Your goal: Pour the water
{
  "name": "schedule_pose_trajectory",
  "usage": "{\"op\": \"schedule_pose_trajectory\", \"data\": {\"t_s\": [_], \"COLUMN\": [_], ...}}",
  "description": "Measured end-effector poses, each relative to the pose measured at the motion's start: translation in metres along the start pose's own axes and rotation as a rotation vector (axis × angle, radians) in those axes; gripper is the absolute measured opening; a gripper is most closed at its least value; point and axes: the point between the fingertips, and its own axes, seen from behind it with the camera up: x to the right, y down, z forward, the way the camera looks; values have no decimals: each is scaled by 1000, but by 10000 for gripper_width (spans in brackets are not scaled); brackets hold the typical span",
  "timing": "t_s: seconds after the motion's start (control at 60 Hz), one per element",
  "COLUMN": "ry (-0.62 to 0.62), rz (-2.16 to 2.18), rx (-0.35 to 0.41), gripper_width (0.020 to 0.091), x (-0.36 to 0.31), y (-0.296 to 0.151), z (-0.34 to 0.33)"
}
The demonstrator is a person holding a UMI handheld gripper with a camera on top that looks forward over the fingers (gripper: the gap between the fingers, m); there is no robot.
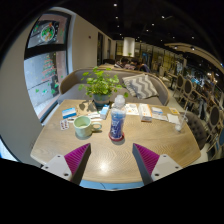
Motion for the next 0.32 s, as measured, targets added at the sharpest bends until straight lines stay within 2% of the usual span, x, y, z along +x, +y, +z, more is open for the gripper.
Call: {"op": "schedule_pose_trajectory", "data": {"t_s": [0.317], "ry": [15], "rz": [8], "rx": [50], "gripper_width": [854], "x": [-6], "y": [-1], "z": [-66]}}
